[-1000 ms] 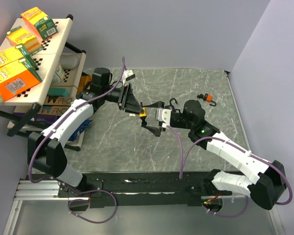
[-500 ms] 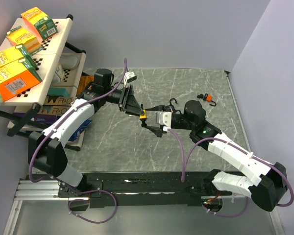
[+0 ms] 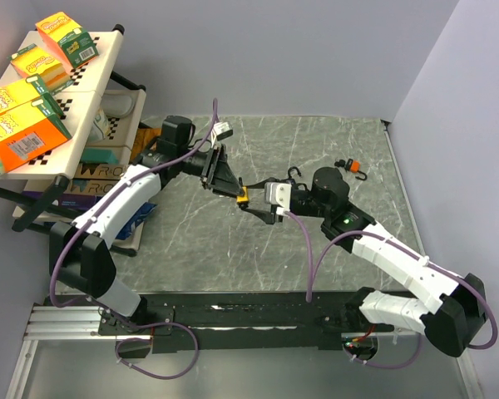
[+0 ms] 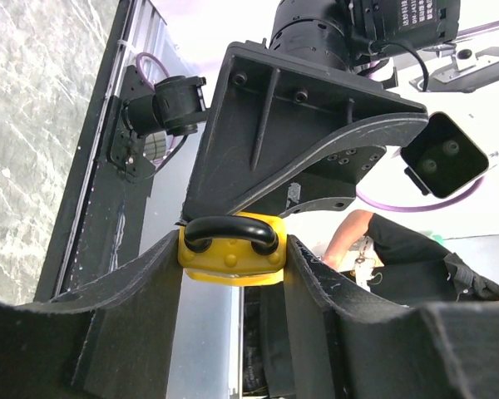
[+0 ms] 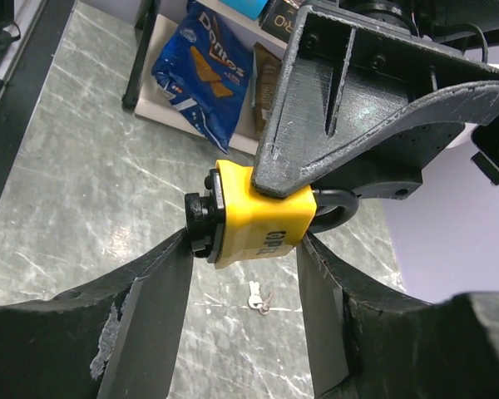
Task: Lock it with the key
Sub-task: Adjust the lock, then place the lock at the center of the board, then pick up the lock from the center of the board.
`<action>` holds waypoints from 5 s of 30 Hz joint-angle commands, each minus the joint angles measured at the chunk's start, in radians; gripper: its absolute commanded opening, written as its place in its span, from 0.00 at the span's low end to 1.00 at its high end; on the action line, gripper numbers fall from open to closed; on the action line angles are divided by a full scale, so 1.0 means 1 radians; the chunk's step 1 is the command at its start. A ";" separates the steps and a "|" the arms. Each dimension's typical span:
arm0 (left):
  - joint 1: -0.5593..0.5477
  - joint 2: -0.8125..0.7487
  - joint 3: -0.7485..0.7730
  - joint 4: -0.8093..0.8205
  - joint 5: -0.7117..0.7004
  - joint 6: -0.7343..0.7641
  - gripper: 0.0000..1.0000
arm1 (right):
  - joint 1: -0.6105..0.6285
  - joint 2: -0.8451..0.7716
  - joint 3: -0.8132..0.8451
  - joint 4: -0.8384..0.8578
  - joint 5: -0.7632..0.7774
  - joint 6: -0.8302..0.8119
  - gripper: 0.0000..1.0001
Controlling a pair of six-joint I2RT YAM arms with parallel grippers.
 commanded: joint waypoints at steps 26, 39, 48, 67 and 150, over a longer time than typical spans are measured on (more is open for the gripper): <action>-0.025 -0.006 0.172 -0.294 -0.164 0.356 0.01 | -0.073 0.129 0.167 0.204 -0.095 0.412 0.48; 0.057 0.023 0.204 -0.324 -0.681 0.404 0.01 | -0.116 -0.042 -0.022 -0.128 0.034 0.182 0.86; 0.057 0.235 0.305 -0.439 -1.100 0.474 0.01 | -0.277 -0.053 0.009 -0.326 0.159 0.280 0.89; 0.087 0.658 0.469 -0.544 -1.335 0.424 0.01 | -0.366 0.001 0.017 -0.369 0.178 0.239 0.89; 0.137 0.267 0.436 -0.274 -1.178 0.455 0.96 | -0.357 1.018 0.762 -0.757 0.635 0.659 0.89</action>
